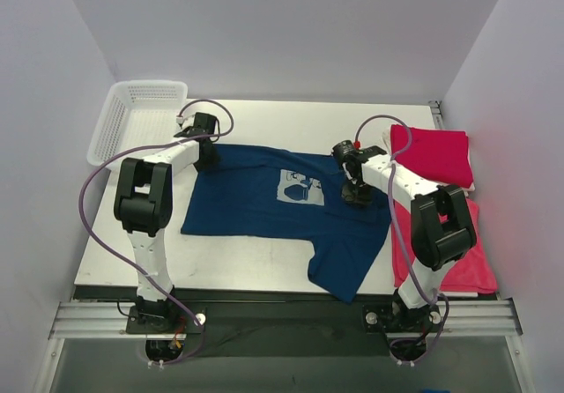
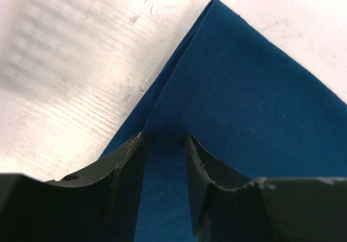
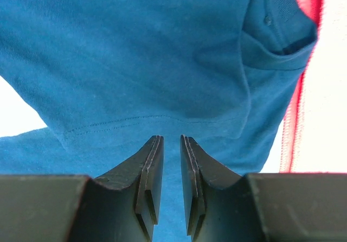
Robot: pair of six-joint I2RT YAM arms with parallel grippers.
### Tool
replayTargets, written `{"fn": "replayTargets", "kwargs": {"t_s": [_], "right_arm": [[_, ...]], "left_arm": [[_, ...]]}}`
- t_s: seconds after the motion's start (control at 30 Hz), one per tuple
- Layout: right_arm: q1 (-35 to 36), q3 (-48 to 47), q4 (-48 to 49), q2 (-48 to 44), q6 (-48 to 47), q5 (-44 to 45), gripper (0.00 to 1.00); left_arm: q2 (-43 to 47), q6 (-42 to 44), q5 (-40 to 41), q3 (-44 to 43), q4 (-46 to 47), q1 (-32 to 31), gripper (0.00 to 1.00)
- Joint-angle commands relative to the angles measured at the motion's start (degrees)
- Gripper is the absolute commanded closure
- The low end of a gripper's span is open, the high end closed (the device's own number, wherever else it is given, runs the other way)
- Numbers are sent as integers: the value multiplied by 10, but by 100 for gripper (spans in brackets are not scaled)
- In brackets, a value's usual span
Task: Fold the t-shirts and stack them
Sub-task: Fold the flattened tshirt in 1/3 of the way
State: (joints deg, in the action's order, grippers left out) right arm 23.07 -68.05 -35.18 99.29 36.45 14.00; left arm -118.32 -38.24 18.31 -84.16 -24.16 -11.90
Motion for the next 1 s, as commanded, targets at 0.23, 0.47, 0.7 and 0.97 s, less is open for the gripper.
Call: {"fn": "replayTargets", "kwargs": {"t_s": [0.23, 0.47, 0.7, 0.97], "right_arm": [[6, -19, -27, 10, 6, 2, 80], [8, -17, -27, 13, 7, 2, 81], [11, -17, -27, 15, 8, 1, 82], [12, -15, -27, 20, 9, 2, 82]], "left_arm": [[-15, 11, 36, -30, -35, 3, 79], [4, 11, 52, -35, -45, 2, 100], [39, 13, 67, -37, -53, 2, 100], [67, 6, 75, -32, -54, 2, 100]]}}
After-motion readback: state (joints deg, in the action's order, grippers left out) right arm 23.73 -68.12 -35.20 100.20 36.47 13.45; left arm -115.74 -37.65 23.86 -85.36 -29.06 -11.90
